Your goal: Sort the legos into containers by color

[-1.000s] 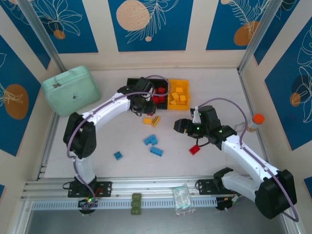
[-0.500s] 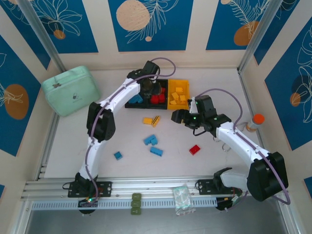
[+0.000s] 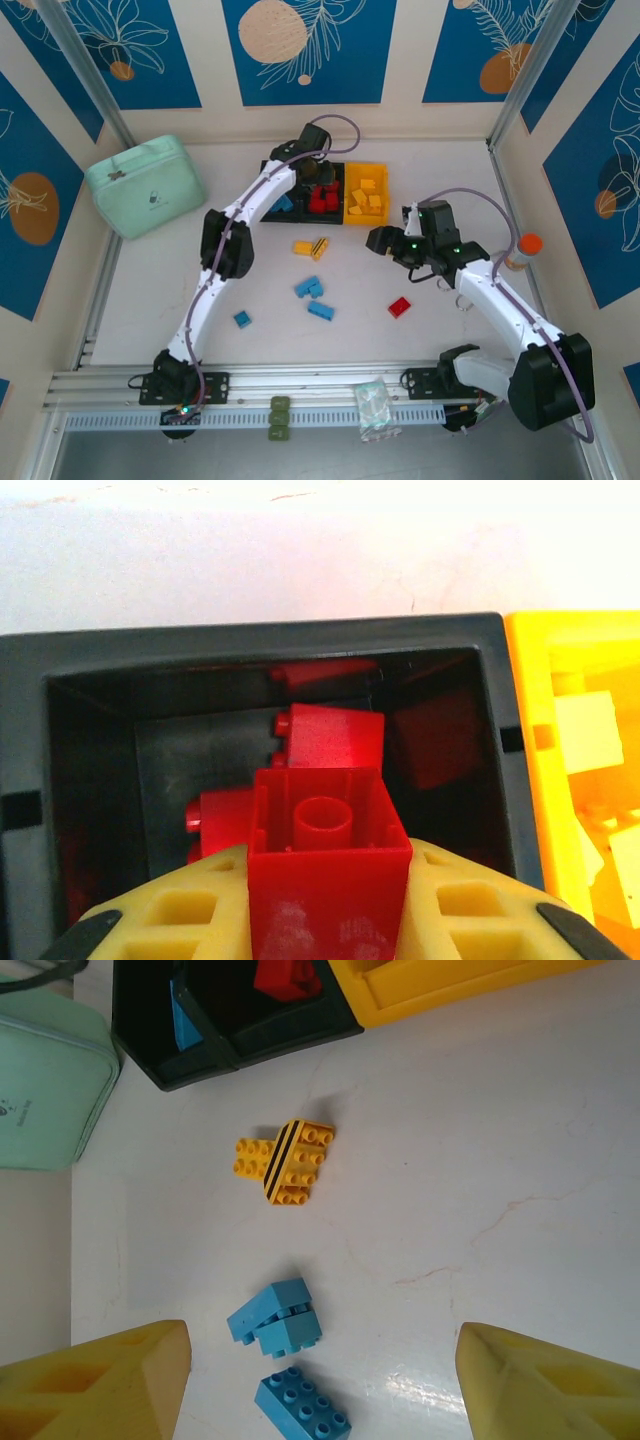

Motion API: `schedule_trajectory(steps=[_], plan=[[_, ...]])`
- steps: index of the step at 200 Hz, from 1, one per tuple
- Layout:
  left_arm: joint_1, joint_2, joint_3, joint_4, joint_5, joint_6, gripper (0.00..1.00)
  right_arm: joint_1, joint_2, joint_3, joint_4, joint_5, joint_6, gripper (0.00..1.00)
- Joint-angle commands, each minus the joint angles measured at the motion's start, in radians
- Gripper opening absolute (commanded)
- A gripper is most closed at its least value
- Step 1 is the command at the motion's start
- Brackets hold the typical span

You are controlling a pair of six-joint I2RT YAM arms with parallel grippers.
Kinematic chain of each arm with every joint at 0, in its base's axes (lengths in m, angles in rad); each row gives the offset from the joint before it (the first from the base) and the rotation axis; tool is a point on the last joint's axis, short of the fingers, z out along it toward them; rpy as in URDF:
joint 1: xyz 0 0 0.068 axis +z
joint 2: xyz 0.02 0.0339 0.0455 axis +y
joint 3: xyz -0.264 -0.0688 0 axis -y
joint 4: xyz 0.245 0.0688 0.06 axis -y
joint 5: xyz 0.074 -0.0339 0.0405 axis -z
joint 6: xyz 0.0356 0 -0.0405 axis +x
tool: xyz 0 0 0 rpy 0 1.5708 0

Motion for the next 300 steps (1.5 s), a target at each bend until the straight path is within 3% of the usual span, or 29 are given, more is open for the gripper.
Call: schedule_trajectory(steps=[1,26,43,96,159,212,267,300], plan=[[0.018,0.032,0.055,0.039,0.039,-0.036,0.31,-0.019,-0.033,-0.025,-0.035,-0.024,-0.019,0.71],[0.018,0.035,0.061,0.040,0.065,-0.043,0.43,-0.027,-0.035,-0.033,-0.033,-0.032,-0.017,0.71],[0.017,0.017,0.059,0.027,0.066,-0.042,0.57,-0.028,-0.027,-0.037,-0.021,-0.042,-0.010,0.71],[0.017,-0.150,-0.020,-0.049,0.088,0.012,0.59,-0.003,0.003,-0.008,-0.006,-0.045,-0.004,0.71],[0.013,-0.631,-0.702,0.132,0.093,0.027,0.61,0.103,-0.004,0.014,-0.016,-0.021,-0.021,0.72],[0.014,-0.990,-1.192,0.107,0.005,0.034,0.65,0.209,0.005,0.034,-0.008,-0.060,-0.099,0.73],[0.016,-1.284,-1.600,0.082,-0.116,-0.173,0.73,0.320,0.032,0.037,0.035,-0.116,-0.163,0.74],[0.017,-1.417,-1.756,0.069,-0.112,-0.326,0.74,0.422,0.064,0.065,0.035,-0.095,-0.232,0.74]])
